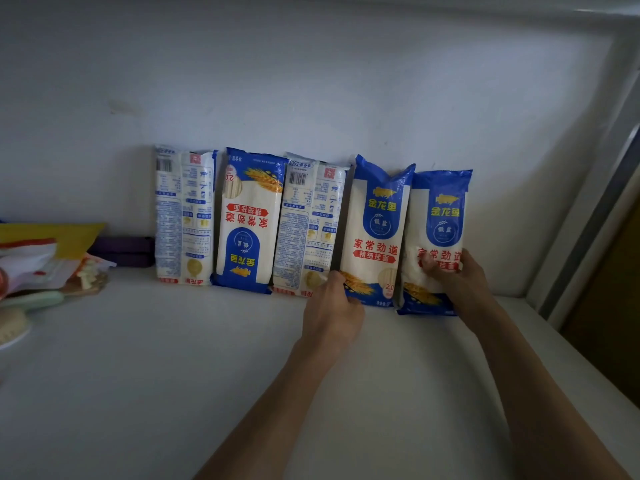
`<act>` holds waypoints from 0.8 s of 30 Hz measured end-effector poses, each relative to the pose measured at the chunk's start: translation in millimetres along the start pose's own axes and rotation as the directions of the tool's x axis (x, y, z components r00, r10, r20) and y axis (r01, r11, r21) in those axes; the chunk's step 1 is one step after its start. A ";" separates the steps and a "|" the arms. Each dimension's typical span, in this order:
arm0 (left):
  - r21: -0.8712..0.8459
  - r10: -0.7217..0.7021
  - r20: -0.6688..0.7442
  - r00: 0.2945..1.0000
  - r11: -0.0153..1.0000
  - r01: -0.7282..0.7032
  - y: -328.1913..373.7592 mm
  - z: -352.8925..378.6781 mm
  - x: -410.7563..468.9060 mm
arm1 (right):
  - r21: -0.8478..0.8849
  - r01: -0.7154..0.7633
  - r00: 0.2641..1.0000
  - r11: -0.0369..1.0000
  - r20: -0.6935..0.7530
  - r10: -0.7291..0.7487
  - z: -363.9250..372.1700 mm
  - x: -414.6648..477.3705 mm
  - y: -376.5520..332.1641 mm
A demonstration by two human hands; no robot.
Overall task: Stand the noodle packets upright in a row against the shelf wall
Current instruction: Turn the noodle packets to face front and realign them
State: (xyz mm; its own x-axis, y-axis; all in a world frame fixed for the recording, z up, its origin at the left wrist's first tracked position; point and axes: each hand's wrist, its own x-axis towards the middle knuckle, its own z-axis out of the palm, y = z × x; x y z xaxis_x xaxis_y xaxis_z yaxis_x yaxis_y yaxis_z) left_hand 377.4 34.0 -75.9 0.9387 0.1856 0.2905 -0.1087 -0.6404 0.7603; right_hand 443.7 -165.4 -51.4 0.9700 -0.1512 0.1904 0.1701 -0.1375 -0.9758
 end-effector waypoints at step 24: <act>-0.023 0.012 -0.001 1.000 1.000 -0.012 -5.3 6.6 3.6 | -0.409 -0.114 0.977 0.906 0.119 0.176 2.3 -24.3 -13.7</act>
State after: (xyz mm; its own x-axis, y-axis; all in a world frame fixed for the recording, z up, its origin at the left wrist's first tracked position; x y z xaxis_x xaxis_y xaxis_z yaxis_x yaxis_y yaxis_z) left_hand 383.4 33.1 -82.7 0.9371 0.1783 0.3000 -0.1275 -0.6253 0.7699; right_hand 418.2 -157.6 -42.9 0.9984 -0.0557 0.0011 -0.0274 -0.5072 -0.8614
